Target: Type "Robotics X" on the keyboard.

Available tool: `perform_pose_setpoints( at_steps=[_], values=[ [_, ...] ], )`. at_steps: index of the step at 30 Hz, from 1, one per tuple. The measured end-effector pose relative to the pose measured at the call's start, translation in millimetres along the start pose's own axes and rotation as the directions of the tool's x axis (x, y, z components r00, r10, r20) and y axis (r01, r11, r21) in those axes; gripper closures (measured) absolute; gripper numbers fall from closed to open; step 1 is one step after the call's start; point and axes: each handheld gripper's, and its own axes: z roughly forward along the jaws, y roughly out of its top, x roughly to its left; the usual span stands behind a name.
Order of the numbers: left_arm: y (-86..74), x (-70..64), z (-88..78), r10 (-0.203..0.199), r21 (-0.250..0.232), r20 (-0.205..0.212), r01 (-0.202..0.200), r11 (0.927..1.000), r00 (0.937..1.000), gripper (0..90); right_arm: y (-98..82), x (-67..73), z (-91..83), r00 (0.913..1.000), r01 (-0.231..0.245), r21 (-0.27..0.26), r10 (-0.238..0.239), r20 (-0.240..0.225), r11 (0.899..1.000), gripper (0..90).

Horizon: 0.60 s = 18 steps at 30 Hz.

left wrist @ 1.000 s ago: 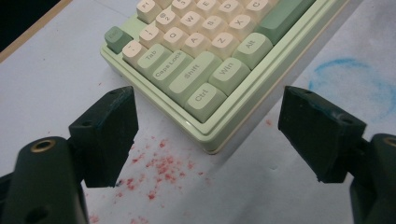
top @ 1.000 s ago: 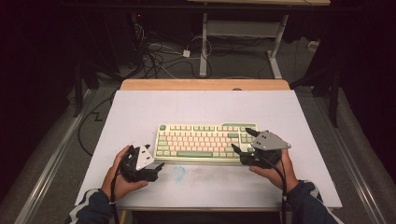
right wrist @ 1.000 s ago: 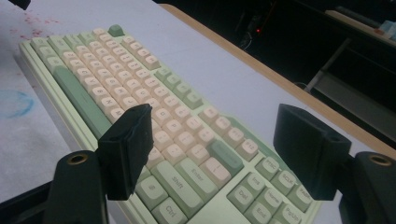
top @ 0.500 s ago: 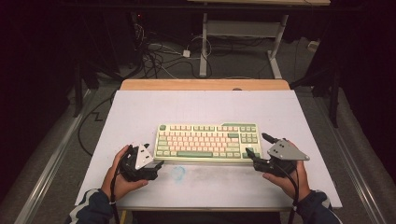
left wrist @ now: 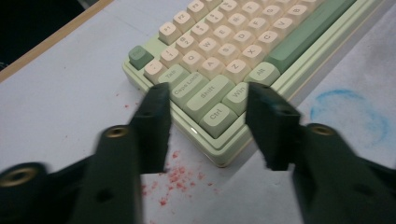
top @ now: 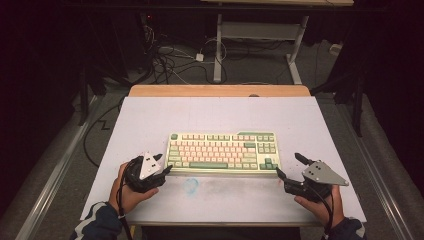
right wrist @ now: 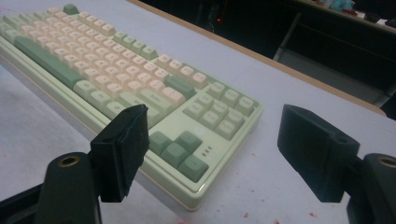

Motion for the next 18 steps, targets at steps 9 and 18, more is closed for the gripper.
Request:
perform_pose_setpoints(
  at_steps=[9,18],
  values=[
    [4.0,-2.2,1.2,-0.004,0.074,0.038,0.001,0.9972,0.9993,87.5,-1.2,2.1,2.3,0.9997,0.022,0.011,-0.022,-0.001,1.000,25.8],
    [9.2,-5.0,11.4,-0.009,0.107,0.052,0.003,0.9943,0.9986,87.4,-2.2,3.9,5.1,0.9995,0.030,0.018,-0.029,-0.010,0.999,25.8]
  ],
)
